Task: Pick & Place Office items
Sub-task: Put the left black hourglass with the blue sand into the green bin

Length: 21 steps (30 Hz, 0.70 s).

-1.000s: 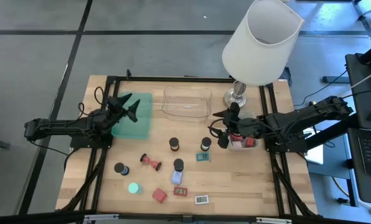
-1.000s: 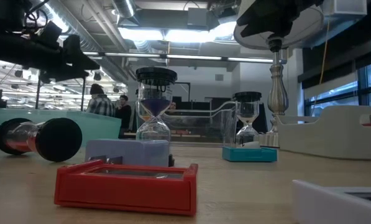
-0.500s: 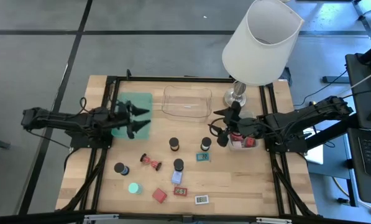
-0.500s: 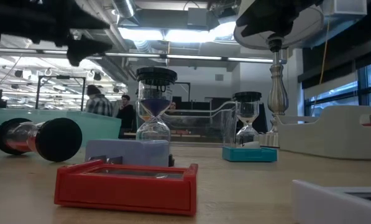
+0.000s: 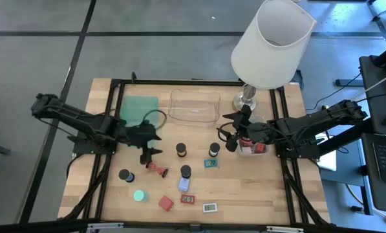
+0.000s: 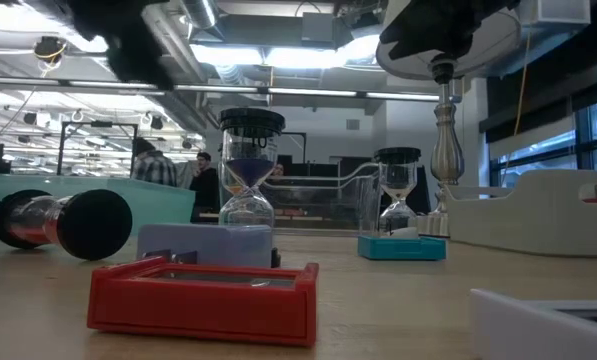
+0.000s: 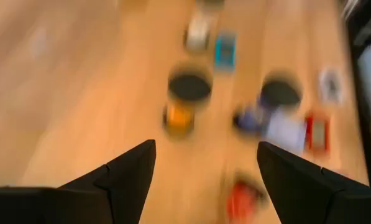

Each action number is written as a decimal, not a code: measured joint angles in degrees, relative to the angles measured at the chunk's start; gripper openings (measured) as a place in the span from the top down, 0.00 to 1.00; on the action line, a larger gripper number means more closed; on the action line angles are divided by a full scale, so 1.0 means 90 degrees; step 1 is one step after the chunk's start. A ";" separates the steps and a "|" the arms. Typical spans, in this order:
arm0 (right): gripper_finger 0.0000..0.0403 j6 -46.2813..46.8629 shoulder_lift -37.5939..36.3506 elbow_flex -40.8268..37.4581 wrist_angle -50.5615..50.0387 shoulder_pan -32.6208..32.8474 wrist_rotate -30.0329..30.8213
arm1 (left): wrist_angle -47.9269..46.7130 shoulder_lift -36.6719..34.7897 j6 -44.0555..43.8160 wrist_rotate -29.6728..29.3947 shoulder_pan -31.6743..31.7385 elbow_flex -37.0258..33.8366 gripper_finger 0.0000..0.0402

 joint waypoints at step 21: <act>0.29 -0.0222 0.0000 0.0000 -0.0031 0.0000 -0.0048 | -0.3984 0.1603 -0.6399 0.2039 -0.1990 0.1473 0.31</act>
